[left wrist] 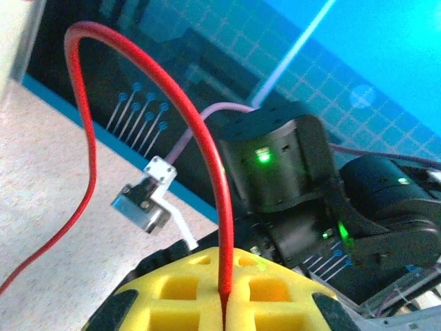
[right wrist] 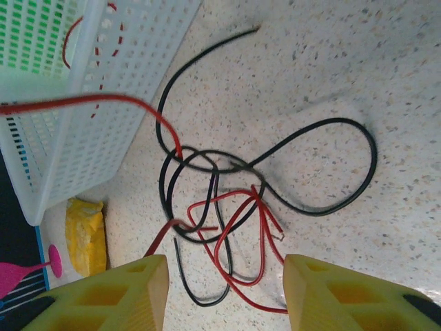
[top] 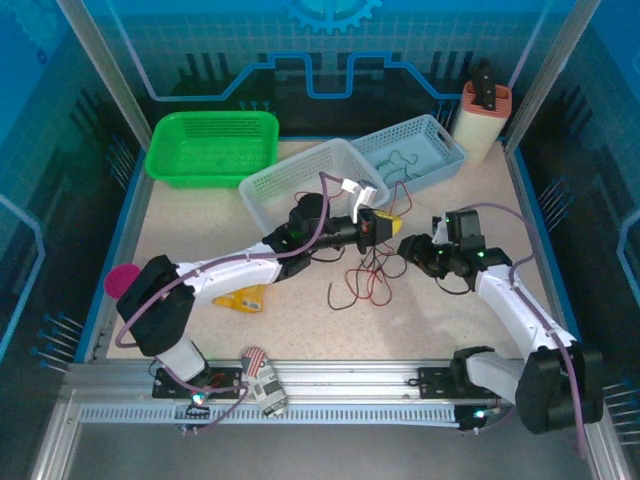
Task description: Untangle the cables
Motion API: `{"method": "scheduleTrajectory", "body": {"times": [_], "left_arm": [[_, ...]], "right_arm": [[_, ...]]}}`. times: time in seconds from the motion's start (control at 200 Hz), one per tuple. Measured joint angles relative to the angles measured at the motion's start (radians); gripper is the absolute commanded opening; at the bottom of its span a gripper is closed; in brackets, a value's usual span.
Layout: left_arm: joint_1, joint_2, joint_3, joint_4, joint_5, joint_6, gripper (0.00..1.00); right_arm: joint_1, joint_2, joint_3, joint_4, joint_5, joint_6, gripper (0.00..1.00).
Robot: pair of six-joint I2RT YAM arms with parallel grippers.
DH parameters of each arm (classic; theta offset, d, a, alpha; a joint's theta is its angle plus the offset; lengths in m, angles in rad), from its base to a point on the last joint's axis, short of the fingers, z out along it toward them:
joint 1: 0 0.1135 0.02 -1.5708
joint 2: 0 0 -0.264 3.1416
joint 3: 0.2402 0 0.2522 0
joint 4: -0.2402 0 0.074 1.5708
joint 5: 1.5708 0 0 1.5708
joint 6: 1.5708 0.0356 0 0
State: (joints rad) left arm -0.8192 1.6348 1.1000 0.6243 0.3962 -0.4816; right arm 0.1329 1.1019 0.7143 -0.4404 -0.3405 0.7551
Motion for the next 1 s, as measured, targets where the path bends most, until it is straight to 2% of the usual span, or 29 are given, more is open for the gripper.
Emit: {"method": "scheduleTrajectory", "body": {"times": [0.34, 0.74, 1.0], "left_arm": [[-0.028, 0.0, 0.082, 0.012, 0.04, 0.002, 0.0], [-0.029, 0.001, 0.089, 0.013, 0.039, 0.008, 0.0], [-0.029, 0.007, 0.123, 0.01, 0.04, 0.008, 0.0]], "right_arm": [[-0.122, -0.111, -0.033, -0.037, 0.017, -0.008, 0.5], [-0.13, -0.117, -0.034, -0.047, -0.08, -0.111, 0.47], [-0.129, -0.163, -0.068, -0.08, -0.071, -0.139, 0.47]]}}
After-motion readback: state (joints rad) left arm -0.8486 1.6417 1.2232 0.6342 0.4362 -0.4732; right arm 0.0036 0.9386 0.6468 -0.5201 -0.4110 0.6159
